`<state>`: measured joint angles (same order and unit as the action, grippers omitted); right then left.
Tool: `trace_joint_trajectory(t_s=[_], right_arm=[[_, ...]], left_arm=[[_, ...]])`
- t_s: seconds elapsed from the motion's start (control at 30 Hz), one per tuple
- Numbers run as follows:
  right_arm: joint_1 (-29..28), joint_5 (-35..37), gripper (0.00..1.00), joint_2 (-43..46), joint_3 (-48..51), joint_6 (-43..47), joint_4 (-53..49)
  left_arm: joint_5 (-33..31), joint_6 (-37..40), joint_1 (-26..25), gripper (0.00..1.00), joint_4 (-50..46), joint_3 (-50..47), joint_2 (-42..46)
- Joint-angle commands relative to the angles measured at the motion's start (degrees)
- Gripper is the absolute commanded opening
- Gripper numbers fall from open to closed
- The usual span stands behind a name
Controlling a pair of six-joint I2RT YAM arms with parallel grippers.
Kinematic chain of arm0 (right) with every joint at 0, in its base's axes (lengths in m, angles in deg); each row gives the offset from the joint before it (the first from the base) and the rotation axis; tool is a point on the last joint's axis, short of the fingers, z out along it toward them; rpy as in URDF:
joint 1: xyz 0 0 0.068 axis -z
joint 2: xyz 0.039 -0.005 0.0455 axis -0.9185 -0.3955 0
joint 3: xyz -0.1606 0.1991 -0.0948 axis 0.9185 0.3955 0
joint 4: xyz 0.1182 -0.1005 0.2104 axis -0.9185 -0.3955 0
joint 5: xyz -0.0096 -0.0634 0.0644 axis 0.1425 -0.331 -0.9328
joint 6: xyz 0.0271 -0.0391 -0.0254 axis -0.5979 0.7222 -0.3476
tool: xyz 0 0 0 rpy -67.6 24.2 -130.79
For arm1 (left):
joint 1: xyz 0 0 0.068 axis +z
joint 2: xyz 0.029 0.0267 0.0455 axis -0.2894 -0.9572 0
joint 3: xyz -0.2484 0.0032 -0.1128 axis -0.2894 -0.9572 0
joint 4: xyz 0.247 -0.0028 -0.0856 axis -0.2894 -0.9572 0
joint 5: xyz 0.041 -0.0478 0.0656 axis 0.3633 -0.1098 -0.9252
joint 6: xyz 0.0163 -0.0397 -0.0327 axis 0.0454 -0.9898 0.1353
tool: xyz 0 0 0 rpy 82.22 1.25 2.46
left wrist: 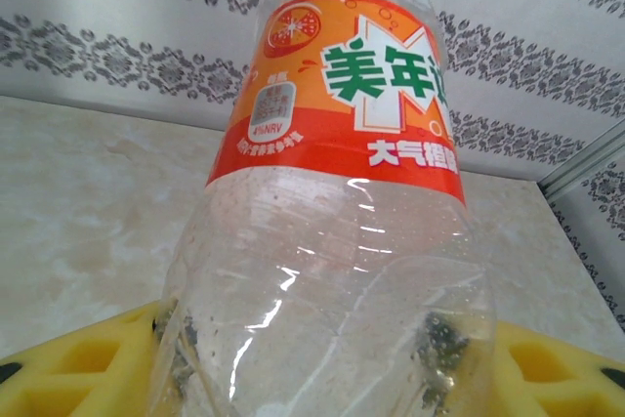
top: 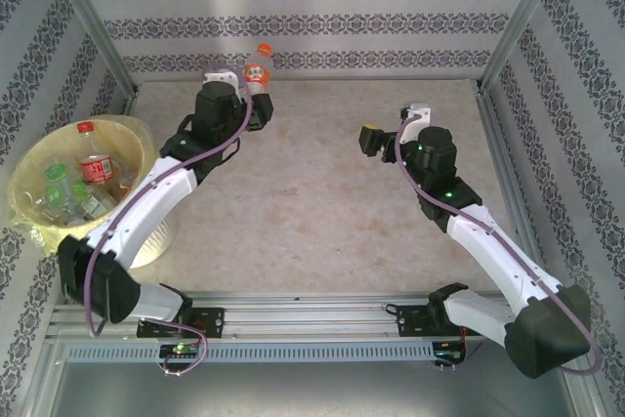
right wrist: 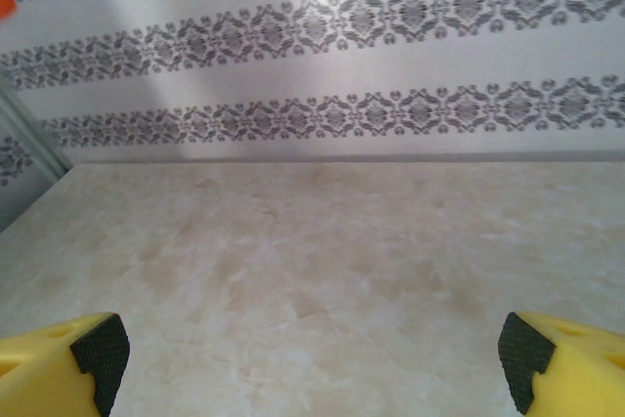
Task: Put the plastic bottles in the bin
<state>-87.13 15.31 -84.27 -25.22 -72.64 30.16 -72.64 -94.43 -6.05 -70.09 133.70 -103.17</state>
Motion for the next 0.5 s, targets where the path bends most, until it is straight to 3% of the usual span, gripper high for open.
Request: trace_joint_trajectory(t_s=[0.0, 0.17, 0.47], right_arm=[[-0.6, 0.4, 0.98, -2.4, -2.8, 1.8, 5.5], [-1.3, 0.4, 0.98, -6.9, -4.4, 0.7, 8.4], [-1.4, -0.9, 0.98, -12.3, -8.1, -0.2, 9.9]], left_arm=[[-3.8, 1.0, -0.4, 0.47, -11.6, 2.9, 4.8], [-15.6, 2.3, -0.2, 0.47, -28.9, 10.3, 11.2], [-37.8, 0.7, 1.0, 0.47, -49.2, 15.8, 21.1]])
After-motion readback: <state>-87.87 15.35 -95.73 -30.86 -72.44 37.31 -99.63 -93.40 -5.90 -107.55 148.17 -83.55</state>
